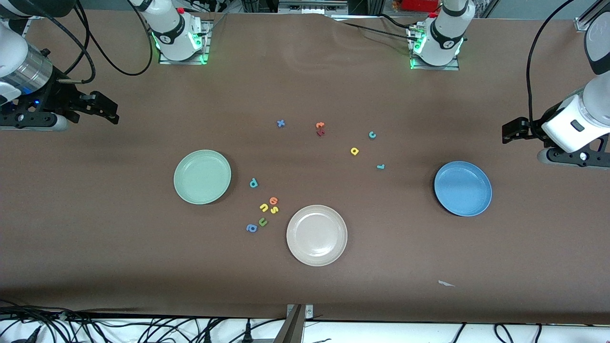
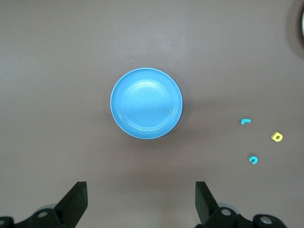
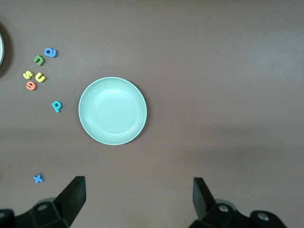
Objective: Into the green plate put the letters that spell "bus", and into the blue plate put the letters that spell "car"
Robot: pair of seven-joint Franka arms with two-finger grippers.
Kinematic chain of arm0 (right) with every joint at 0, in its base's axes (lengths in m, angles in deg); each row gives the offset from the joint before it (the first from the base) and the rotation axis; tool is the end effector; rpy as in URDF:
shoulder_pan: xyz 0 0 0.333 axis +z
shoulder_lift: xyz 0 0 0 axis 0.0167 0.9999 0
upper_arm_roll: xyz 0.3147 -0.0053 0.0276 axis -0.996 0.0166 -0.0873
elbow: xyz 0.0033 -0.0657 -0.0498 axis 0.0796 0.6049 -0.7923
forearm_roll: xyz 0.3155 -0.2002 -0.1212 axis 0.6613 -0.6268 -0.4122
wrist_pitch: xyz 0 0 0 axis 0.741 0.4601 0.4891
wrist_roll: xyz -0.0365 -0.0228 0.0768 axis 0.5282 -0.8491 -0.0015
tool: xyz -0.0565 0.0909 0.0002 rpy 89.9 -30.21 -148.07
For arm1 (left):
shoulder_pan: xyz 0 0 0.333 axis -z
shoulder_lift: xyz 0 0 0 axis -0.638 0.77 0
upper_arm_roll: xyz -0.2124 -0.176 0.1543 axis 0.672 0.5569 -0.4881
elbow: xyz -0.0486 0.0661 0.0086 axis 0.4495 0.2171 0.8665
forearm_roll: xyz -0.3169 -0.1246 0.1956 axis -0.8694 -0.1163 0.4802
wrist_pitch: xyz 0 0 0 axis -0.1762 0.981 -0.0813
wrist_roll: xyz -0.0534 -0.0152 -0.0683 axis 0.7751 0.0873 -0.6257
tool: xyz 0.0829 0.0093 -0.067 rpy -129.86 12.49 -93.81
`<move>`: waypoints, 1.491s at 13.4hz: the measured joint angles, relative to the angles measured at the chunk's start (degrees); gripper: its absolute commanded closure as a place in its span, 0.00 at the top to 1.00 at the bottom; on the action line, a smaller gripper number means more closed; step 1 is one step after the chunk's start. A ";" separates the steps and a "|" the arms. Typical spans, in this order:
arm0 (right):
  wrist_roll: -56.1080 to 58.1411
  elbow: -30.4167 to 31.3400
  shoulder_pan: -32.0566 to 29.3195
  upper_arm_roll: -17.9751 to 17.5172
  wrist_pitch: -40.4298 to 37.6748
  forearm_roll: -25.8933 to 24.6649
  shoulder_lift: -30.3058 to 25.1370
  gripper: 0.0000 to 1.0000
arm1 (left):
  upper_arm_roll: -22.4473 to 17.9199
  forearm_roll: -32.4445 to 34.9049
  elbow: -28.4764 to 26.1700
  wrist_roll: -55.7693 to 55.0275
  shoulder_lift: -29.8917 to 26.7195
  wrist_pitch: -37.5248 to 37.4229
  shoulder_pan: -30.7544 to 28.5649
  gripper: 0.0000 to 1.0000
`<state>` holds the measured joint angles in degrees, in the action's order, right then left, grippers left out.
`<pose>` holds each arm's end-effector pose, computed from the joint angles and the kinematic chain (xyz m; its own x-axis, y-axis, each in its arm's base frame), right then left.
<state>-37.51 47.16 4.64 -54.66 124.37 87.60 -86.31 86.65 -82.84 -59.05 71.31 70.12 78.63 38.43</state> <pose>0.5509 0.0555 0.5813 0.9997 -0.0243 -0.0062 -0.0244 -0.9997 -0.0068 0.5964 -0.0147 0.5538 0.9860 -0.0980 -0.1350 -0.1047 -0.9936 -0.0435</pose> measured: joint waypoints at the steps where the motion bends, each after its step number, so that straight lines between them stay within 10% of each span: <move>1: 0.00 0.00 0.00 0.00 -0.02 0.00 0.00 1.00 | 0.00 0.00 0.00 0.00 0.01 0.00 0.00 1.00; 20: 0.00 0.35 4.11 -0.33 -1.17 -0.02 3.30 1.00 | 0.00 0.00 0.00 0.00 0.01 0.01 0.00 1.00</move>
<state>-37.51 47.52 8.75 -54.99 123.21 87.59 -83.01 86.66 -82.84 -59.05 71.31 70.13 78.64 38.43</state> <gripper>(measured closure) 0.000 0.000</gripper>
